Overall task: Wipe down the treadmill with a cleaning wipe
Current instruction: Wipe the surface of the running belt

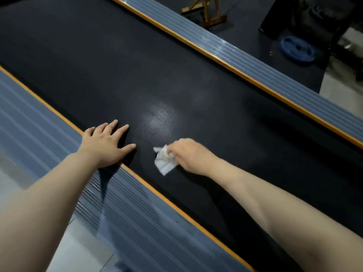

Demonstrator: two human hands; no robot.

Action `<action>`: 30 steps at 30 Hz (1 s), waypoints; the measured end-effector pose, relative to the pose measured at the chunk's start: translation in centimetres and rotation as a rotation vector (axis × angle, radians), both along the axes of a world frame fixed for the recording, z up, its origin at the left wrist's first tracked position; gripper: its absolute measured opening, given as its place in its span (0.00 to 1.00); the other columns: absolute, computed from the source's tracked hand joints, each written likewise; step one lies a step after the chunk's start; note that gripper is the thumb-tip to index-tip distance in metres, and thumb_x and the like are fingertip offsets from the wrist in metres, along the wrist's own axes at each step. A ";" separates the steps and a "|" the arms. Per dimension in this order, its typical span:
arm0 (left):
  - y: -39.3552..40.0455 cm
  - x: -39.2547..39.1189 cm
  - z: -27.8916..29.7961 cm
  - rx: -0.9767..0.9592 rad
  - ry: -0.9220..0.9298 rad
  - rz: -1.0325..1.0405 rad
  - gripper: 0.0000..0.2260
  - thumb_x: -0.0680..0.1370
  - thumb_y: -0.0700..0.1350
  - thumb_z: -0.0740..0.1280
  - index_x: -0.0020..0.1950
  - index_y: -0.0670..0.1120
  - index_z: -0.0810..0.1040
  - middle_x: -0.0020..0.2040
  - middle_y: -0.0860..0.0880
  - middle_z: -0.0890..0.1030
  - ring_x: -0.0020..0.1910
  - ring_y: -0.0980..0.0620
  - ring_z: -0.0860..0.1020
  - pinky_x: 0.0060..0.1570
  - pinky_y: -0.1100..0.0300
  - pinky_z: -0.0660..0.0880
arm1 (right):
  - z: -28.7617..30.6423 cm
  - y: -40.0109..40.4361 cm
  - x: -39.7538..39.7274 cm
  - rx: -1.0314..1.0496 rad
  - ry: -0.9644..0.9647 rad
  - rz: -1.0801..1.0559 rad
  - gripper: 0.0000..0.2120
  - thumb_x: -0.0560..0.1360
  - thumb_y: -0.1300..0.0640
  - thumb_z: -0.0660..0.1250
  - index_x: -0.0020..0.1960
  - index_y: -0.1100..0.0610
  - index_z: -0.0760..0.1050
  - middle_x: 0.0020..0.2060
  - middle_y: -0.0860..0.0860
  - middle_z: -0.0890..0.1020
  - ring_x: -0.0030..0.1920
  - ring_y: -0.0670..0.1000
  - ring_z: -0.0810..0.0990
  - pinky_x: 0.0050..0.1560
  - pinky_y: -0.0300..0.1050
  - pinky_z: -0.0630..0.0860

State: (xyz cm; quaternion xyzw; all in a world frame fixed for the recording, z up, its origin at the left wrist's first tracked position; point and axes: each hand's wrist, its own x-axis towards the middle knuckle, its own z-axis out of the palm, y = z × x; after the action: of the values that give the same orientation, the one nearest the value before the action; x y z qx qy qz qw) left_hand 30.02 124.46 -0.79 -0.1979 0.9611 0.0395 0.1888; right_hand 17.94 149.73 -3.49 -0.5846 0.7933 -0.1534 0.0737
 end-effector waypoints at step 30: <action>5.9 -8.5 -5.7 0.013 0.350 -0.143 0.32 0.78 0.66 0.44 0.80 0.54 0.56 0.80 0.48 0.57 0.79 0.44 0.54 0.76 0.42 0.49 | -1.4 6.1 -24.5 -0.092 0.112 -1.073 0.12 0.78 0.58 0.58 0.58 0.62 0.73 0.54 0.61 0.80 0.55 0.63 0.77 0.52 0.50 0.71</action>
State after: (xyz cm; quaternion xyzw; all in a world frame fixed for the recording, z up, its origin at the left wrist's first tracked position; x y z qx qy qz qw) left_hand 21.55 130.33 -6.48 -0.1182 0.9905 0.0660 0.0224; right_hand -6.51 155.86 -4.85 -0.1071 0.9756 -0.1727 -0.0829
